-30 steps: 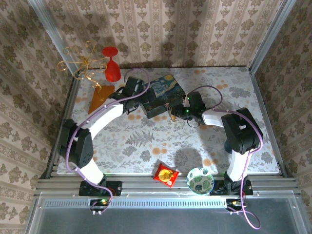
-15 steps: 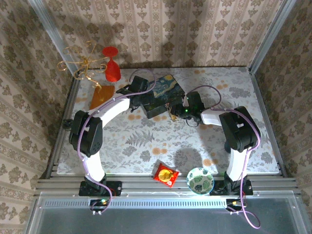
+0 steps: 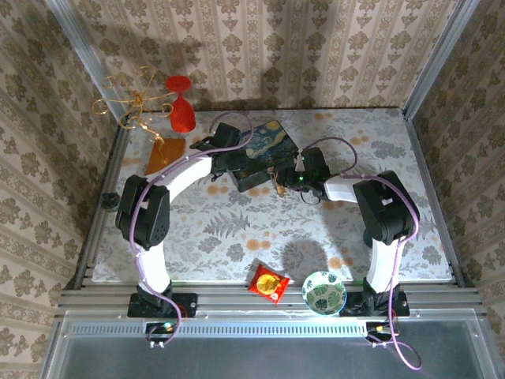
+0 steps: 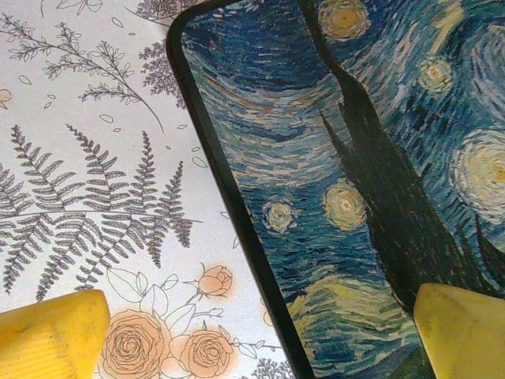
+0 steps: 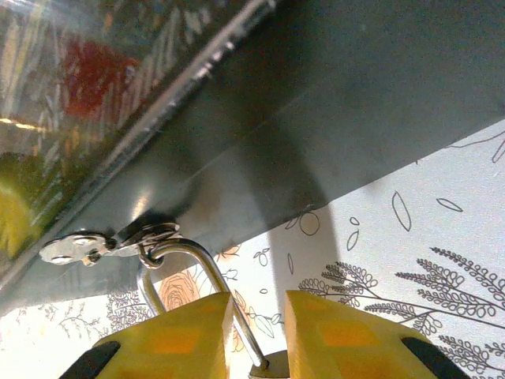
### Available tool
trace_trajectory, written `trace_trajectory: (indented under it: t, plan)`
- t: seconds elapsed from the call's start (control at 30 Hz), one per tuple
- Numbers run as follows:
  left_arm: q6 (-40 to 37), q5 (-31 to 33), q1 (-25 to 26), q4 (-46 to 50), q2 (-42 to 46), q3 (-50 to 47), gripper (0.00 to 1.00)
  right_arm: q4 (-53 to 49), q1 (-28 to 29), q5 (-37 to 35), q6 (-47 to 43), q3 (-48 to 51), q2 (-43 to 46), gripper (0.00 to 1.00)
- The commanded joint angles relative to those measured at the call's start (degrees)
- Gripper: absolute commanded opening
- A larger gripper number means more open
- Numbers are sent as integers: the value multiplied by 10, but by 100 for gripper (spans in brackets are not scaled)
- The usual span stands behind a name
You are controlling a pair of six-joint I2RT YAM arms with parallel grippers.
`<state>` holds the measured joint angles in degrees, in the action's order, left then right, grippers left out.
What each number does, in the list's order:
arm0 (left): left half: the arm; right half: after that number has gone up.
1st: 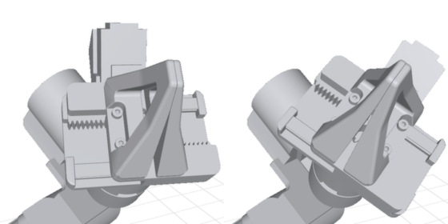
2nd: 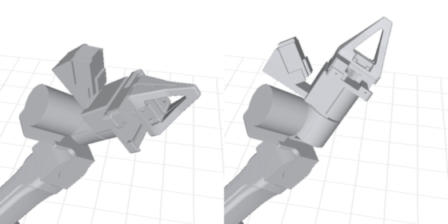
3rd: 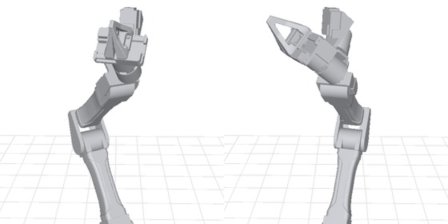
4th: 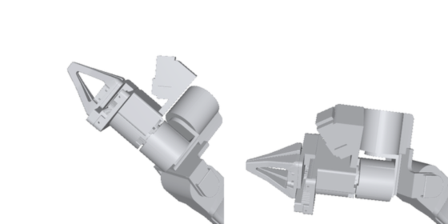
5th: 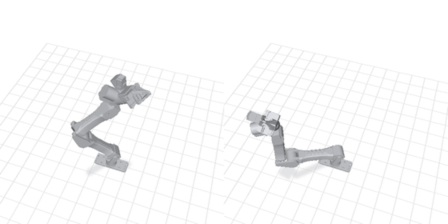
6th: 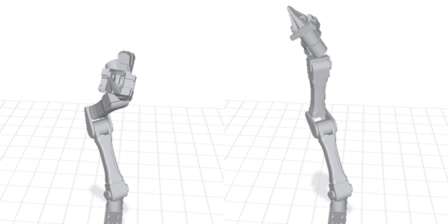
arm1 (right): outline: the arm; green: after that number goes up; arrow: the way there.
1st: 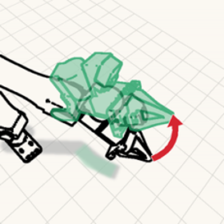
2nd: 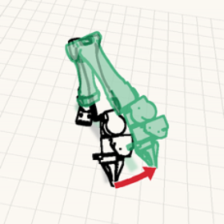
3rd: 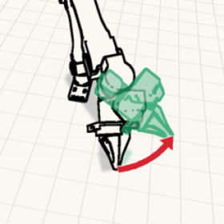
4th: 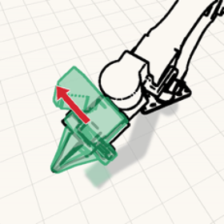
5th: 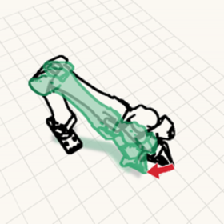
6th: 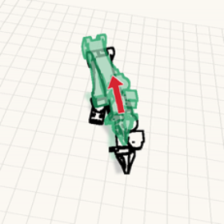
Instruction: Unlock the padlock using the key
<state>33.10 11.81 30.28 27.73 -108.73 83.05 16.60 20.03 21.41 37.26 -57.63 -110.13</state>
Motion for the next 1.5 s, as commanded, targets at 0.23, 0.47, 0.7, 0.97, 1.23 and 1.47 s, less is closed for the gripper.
trace_trajectory:
  t: [0.23, 0.47, 0.7, 0.97, 1.23, 1.47]
  plan:
    - [-47, 41, 13, 41, -44, 28, 100, 6, 8, 17, -4, -20, -11, 25]
    - [-45, 32, 19, 49, -46, 21, 100, 1, 15, 10, -4, -26, -13, 25]
    - [-42, 30, 19, 51, -33, 10, 100, -2, 15, -6, 9, -23, -23, 21]
    - [-39, 35, 19, 54, -20, -8, 100, 16, 15, -7, 27, -20, -29, 6]
    - [-37, 36, 18, 53, -18, -10, 100, 17, 16, -27, 55, -18, -17, 0]
    - [-40, 39, 18, 56, -15, -11, 100, 14, 12, -35, 112, -21, -15, 0]
